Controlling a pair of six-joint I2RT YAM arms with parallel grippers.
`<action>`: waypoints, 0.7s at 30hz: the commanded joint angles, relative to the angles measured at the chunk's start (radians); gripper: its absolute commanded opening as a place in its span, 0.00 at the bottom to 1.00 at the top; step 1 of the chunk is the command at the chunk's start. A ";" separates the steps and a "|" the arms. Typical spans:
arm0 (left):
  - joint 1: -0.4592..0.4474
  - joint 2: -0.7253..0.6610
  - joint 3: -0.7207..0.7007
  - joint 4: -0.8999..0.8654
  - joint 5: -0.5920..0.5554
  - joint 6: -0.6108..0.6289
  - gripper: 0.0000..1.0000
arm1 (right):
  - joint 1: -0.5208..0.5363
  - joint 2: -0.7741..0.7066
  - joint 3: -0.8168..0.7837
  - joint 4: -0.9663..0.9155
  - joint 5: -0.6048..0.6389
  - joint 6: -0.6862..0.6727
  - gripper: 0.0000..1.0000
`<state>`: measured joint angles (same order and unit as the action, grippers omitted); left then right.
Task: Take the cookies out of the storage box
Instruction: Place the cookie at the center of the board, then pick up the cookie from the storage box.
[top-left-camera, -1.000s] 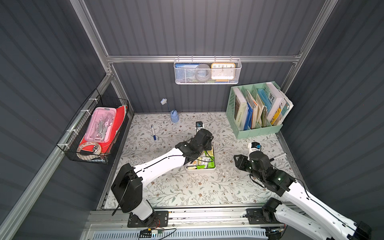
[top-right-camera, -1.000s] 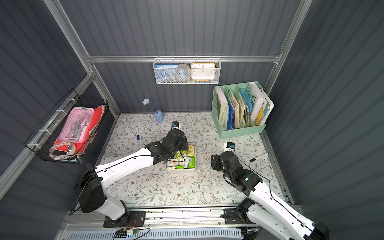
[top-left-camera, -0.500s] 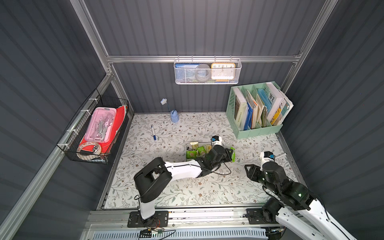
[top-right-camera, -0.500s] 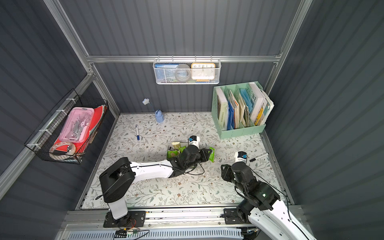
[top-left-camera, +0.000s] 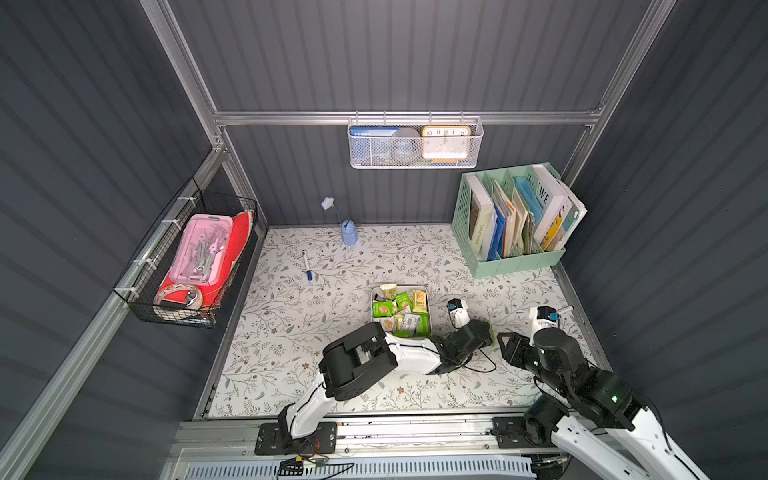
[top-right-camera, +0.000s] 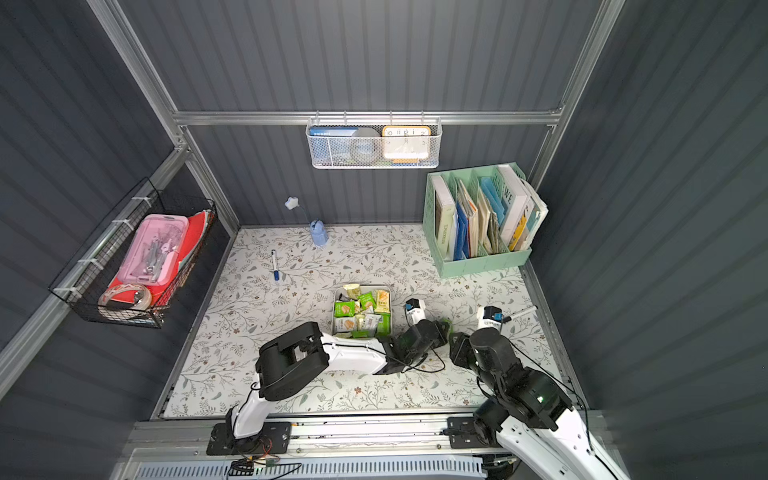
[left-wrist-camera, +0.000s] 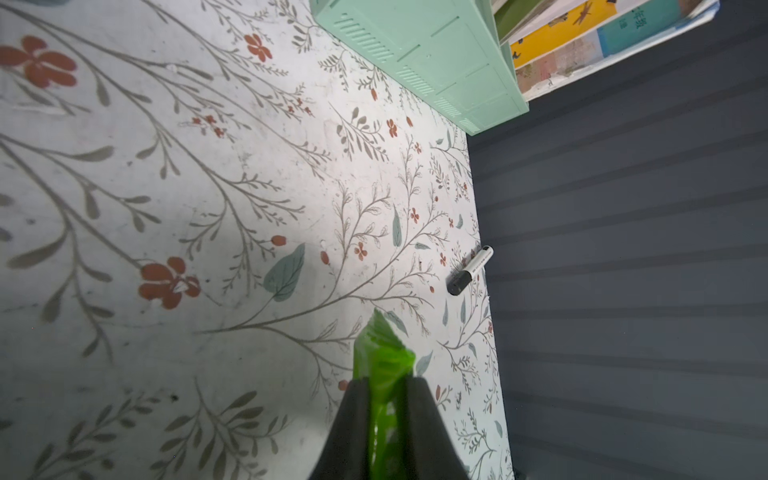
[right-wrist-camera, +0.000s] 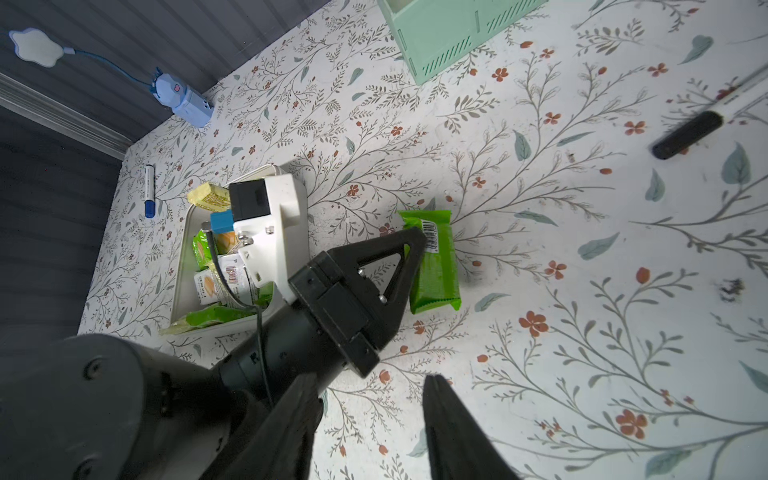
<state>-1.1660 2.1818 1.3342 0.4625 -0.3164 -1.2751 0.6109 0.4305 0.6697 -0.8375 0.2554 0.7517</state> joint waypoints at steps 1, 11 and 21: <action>0.006 0.046 0.010 -0.040 -0.031 -0.089 0.09 | -0.003 -0.005 0.002 0.010 0.011 0.011 0.46; -0.021 -0.025 0.030 -0.200 -0.173 -0.009 0.61 | -0.002 -0.040 -0.033 0.035 0.002 0.017 0.46; -0.069 -0.312 -0.063 -0.310 -0.518 0.117 0.58 | -0.003 0.021 -0.044 0.127 -0.089 -0.038 0.46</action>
<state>-1.2396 1.9827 1.3148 0.2123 -0.6758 -1.2377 0.6109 0.4168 0.6411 -0.7712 0.2245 0.7464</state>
